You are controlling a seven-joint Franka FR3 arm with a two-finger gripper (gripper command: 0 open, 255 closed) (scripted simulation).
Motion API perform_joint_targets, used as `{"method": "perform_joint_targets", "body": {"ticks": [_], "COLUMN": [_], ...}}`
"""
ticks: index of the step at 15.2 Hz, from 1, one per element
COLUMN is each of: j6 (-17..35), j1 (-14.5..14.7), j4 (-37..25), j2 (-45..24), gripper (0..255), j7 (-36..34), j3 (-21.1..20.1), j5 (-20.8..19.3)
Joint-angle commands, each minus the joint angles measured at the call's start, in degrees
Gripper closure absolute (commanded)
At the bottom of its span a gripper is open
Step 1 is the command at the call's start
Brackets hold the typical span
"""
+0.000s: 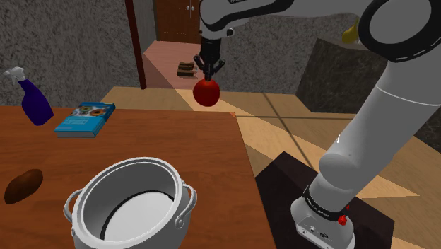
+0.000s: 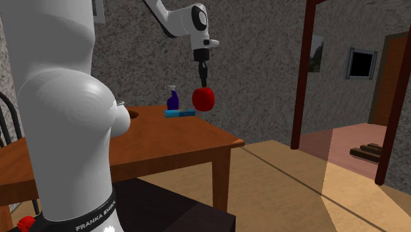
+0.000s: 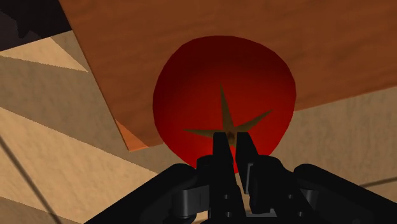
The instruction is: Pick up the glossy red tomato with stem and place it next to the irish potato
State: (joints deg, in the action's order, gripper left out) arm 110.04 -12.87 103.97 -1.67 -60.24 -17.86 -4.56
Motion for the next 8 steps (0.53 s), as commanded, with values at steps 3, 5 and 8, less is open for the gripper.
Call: {"method": "perform_joint_targets", "body": {"ticks": [3,5,8], "j6": [-3.07,-4.61,-6.94], "j1": [0.01,0.02,0.06], "j4": [-2.84,-4.40,-6.86], "j2": [0.23,0.22,0.10], "gripper": [255,255,255], "j7": [0.25,0.34,0.46], "j3": [-0.01,-0.03,-0.06], "j5": [0.16,0.18,0.18]}}
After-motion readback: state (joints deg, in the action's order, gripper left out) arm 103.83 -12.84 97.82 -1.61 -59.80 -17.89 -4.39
